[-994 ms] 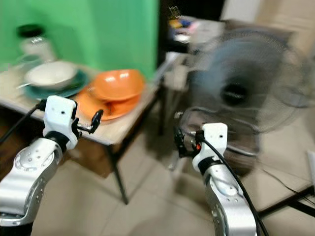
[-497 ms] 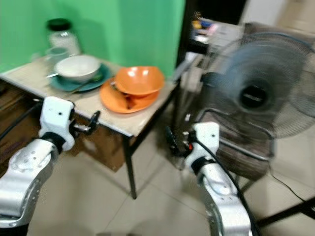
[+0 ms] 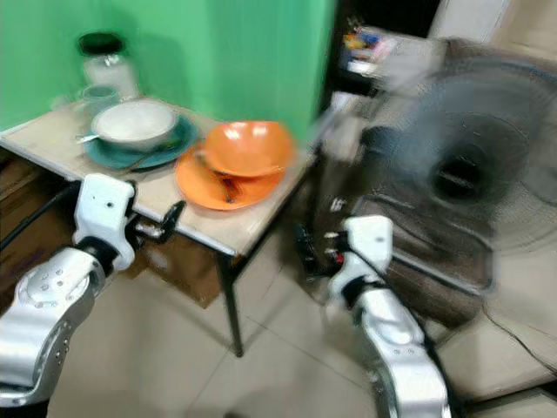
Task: Setting the table
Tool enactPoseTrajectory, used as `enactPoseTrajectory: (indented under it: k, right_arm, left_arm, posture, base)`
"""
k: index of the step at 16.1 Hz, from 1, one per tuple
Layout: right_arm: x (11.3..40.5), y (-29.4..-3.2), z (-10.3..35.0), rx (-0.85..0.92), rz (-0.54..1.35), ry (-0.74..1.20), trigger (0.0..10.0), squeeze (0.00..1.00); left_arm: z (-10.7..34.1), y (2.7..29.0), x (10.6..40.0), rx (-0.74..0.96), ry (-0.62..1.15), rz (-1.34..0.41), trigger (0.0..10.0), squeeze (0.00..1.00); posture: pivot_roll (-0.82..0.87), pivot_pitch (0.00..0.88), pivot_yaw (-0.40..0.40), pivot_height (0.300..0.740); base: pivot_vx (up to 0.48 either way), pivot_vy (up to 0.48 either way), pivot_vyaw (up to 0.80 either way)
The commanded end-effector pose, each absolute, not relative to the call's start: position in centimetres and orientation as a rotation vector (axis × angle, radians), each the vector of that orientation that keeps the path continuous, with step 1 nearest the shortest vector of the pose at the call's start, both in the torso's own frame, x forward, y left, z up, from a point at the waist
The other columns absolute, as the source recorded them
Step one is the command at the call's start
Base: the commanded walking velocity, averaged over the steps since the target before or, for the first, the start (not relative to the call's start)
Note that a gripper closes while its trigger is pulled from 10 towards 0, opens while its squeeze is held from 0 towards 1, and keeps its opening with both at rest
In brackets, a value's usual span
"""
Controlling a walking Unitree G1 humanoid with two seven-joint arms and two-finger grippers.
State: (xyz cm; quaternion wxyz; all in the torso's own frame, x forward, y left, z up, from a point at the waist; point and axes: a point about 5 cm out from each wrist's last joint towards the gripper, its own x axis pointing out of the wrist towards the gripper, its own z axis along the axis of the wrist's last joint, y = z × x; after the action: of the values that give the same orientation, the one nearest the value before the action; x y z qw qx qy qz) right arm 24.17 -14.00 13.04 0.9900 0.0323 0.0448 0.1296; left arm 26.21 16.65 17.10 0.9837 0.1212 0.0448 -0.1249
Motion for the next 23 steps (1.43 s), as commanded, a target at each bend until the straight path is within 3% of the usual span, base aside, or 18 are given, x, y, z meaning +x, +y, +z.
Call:
enactPoseTrajectory:
  k: [1,9,13,17,18,19,20,21,23]
  right_arm:
    - [24.3,-13.4,13.2,0.071,0.298,0.079,10.0,1.00]
    - [25.0,-13.2,13.8,0.078,0.325,0.050,10.0,1.00]
    - [25.3,-13.5,14.0,0.085,0.305,0.043,10.0,1.00]
    - [26.3,-14.3,14.9,0.143,0.225,0.057,10.0,1.00]
    - [26.7,-14.4,14.9,0.163,0.212,0.114,10.0,0.91]
    - [27.3,-14.3,15.5,0.233,0.228,0.141,10.0,0.69]
    - [27.9,-14.4,16.1,0.255,0.221,0.129,10.0,0.77]
    - [28.8,-15.1,16.4,0.276,0.157,0.138,10.0,1.00]
    - [29.9,-15.9,16.4,0.270,0.091,0.175,10.0,1.00]
  left_arm:
    - [17.2,16.9,26.0,0.246,0.086,-0.246,10.0,0.00]
    - [17.3,16.7,25.9,0.251,0.083,-0.263,10.0,0.00]
    - [17.3,16.5,26.0,0.258,0.083,-0.276,10.0,0.00]
    - [17.0,15.7,25.6,0.304,0.094,-0.391,10.0,0.00]
    - [16.9,15.5,25.5,0.314,0.094,-0.437,10.0,0.00]
    - [16.9,15.3,25.6,0.330,0.089,-0.489,10.0,0.00]
    - [16.9,15.3,25.7,0.330,0.090,-0.520,10.0,0.00]
    - [16.9,15.2,25.7,0.323,0.098,-0.552,10.0,0.00]
    - [16.7,15.0,25.6,0.315,0.107,-0.613,10.0,0.00]
  posture:
    - [0.09,0.000,-0.023,0.740]
    - [0.10,0.000,-0.031,0.740]
    - [0.10,0.000,-0.033,0.740]
    - [0.10,0.000,-0.032,0.740]
    - [0.10,0.000,-0.031,0.740]
    - [0.09,0.000,-0.028,0.740]
    - [0.08,0.000,-0.024,0.740]
    - [0.08,0.000,-0.023,0.740]
    - [0.07,0.000,-0.027,0.740]
  base:
    - [0.345,0.000,0.80]
    - [0.345,0.000,0.10]
    - [0.332,0.000,0.80]
    - [0.148,0.000,0.00]
    - [0.000,0.000,0.00]
    - [0.000,0.000,0.00]
    - [0.000,0.000,0.00]
    - [0.000,0.000,0.00]
    - [0.000,0.000,0.00]
